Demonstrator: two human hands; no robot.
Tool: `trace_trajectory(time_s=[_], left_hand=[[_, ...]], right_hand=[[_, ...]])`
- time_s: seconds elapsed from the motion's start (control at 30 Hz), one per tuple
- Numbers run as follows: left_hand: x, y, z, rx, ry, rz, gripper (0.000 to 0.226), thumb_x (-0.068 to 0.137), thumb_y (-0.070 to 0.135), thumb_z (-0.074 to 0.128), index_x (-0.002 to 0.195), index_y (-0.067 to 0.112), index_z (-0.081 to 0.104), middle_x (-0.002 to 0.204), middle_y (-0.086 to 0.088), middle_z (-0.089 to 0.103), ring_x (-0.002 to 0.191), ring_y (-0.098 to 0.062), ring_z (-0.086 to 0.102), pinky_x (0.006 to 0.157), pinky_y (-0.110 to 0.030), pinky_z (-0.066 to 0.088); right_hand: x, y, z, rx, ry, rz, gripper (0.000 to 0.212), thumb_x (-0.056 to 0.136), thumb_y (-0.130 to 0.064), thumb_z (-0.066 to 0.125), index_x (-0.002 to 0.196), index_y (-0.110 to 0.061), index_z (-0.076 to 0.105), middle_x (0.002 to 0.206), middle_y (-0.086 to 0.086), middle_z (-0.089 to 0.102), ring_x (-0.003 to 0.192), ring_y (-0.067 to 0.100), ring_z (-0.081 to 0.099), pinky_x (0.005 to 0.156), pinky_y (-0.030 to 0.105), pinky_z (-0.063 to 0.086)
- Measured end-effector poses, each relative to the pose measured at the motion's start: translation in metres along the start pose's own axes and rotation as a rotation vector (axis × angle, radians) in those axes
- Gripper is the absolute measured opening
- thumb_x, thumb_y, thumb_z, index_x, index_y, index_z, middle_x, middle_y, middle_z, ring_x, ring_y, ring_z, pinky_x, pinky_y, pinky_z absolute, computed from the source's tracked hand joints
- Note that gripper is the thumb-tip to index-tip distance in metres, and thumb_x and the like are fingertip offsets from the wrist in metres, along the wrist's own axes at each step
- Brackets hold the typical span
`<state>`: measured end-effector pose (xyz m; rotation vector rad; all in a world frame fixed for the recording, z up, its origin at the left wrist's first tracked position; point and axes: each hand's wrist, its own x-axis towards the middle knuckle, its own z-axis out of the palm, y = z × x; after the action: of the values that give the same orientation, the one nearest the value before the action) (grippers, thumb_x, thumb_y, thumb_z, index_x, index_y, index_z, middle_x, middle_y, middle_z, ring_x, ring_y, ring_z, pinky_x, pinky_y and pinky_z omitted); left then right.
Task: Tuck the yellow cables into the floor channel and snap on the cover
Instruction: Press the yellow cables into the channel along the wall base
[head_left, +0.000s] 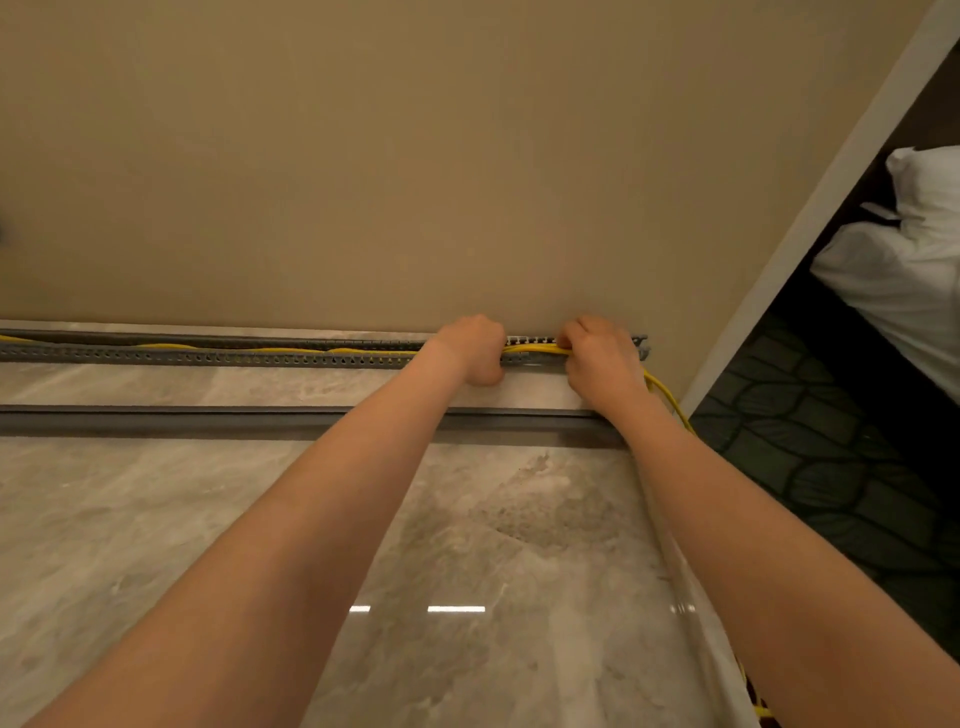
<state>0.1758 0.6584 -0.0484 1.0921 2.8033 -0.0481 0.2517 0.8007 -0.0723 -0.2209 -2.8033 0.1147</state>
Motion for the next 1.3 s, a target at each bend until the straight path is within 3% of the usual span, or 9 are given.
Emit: trace_trajectory(time_s=[0.1,0.27,0.4,0.57,0.73,0.83,1.07,1.2,1.3], left_hand=[[0.001,0.000,-0.003,0.006,-0.022,-0.009,0.024,0.087,0.015,0.054,0.100,-0.001,0.065,0.108,-0.020,0.065,0.098,-0.036,0.062,0.074,-0.036,0.048],[0.001,0.007,-0.003,0.033,0.004,-0.065,0.024,0.090,0.012,0.050,0.106,-0.001,0.063,0.113,-0.020,0.065,0.104,-0.035,0.062,0.083,-0.038,0.051],[0.006,0.023,-0.001,0.153,0.073,-0.073,0.030,0.093,0.012,0.047,0.119,0.003,0.060,0.125,-0.016,0.061,0.115,-0.033,0.059,0.090,-0.038,0.050],[0.008,0.028,0.006,0.160,0.117,-0.054,0.026,0.095,0.009,0.044,0.114,0.002,0.061,0.120,-0.015,0.060,0.108,-0.034,0.061,0.082,-0.039,0.051],[0.006,0.027,0.010,0.109,0.210,-0.036,0.028,0.098,0.011,0.040,0.121,0.000,0.052,0.121,-0.017,0.056,0.107,-0.038,0.060,0.080,-0.043,0.051],[0.014,0.040,0.008,0.094,0.246,0.048,0.027,0.099,0.010,0.039,0.120,-0.001,0.052,0.120,-0.019,0.056,0.108,-0.040,0.060,0.080,-0.045,0.050],[0.027,0.058,0.019,-0.022,0.294,0.097,0.026,0.098,0.008,0.039,0.122,0.003,0.048,0.121,-0.018,0.058,0.108,-0.039,0.059,0.082,-0.045,0.047],[0.034,0.058,0.016,-0.112,0.282,0.054,0.027,0.094,0.003,0.044,0.119,0.003,0.056,0.118,-0.020,0.061,0.108,-0.039,0.059,0.085,-0.044,0.047],[0.035,0.058,0.015,-0.166,0.262,0.028,0.026,0.093,0.004,0.047,0.116,0.003,0.062,0.119,-0.020,0.059,0.109,-0.038,0.058,0.087,-0.043,0.047]], right_hand=[[-0.002,0.013,-0.003,-0.036,0.028,-0.040,0.018,0.081,0.003,0.056,0.096,0.004,0.066,0.099,0.023,0.065,0.096,0.039,0.061,0.078,0.042,0.046],[0.004,0.015,-0.013,-0.140,-0.173,-0.131,0.024,0.093,0.000,0.042,0.110,0.007,0.058,0.111,0.026,0.061,0.103,0.037,0.057,0.081,0.042,0.046],[0.010,0.016,-0.018,-0.185,-0.211,-0.102,0.024,0.093,0.000,0.042,0.114,-0.001,0.055,0.115,0.019,0.062,0.105,0.034,0.058,0.081,0.038,0.046],[0.016,0.012,-0.021,-0.179,-0.232,-0.027,0.029,0.091,0.003,0.043,0.114,-0.005,0.060,0.113,0.019,0.064,0.103,0.034,0.060,0.079,0.035,0.047],[0.025,0.012,-0.020,-0.146,-0.243,0.013,0.028,0.088,0.005,0.045,0.105,-0.003,0.066,0.108,0.020,0.066,0.092,0.034,0.060,0.081,0.036,0.049],[0.028,0.014,-0.016,-0.088,-0.251,0.049,0.027,0.090,-0.001,0.046,0.108,-0.004,0.067,0.112,0.021,0.066,0.104,0.036,0.061,0.085,0.037,0.049],[0.017,0.033,-0.012,0.205,-0.177,0.185,0.022,0.090,-0.011,0.054,0.111,-0.007,0.060,0.112,0.017,0.065,0.106,0.035,0.059,0.089,0.045,0.051],[-0.006,0.042,-0.002,0.124,-0.108,0.124,0.033,0.084,-0.003,0.058,0.116,-0.004,0.055,0.120,0.018,0.053,0.112,0.035,0.049,0.091,0.041,0.044],[-0.015,0.049,0.003,0.138,0.014,0.231,0.030,0.084,-0.005,0.058,0.113,-0.003,0.054,0.118,0.018,0.052,0.108,0.033,0.050,0.088,0.039,0.043]])
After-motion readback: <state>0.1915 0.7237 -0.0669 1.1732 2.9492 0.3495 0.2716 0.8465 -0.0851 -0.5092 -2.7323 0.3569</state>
